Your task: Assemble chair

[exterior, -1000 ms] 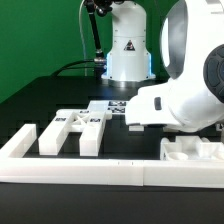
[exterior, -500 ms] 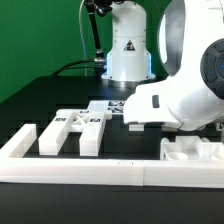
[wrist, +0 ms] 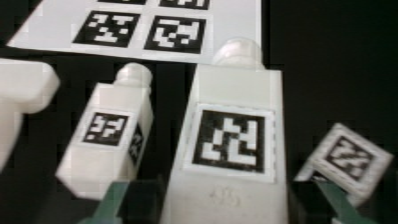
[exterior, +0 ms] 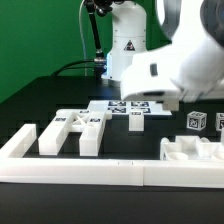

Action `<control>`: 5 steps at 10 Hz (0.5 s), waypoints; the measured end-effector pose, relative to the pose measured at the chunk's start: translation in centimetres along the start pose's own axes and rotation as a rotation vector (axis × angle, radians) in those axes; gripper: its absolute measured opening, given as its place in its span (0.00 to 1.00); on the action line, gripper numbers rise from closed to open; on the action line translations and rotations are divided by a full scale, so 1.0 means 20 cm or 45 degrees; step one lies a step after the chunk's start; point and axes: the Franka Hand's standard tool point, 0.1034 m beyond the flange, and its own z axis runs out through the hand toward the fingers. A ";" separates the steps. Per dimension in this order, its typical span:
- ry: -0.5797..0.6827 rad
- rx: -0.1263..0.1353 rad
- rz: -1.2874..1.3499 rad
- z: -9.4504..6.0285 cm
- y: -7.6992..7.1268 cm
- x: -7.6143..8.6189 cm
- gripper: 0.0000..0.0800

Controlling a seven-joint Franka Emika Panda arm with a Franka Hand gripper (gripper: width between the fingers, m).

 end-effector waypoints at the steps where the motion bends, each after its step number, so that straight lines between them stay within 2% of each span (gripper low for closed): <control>1: 0.002 -0.006 0.004 -0.01 -0.02 -0.04 0.38; 2: 0.008 -0.008 0.000 0.01 -0.02 -0.02 0.38; 3: 0.152 -0.008 0.000 -0.05 -0.02 0.05 0.38; 4: 0.269 -0.009 0.000 -0.07 -0.02 0.05 0.38; 5: 0.309 -0.010 0.000 -0.07 -0.02 0.02 0.38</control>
Offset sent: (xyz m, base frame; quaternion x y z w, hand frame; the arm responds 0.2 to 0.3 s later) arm 0.0000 0.0000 0.0000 0.0000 0.1938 0.0000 0.9810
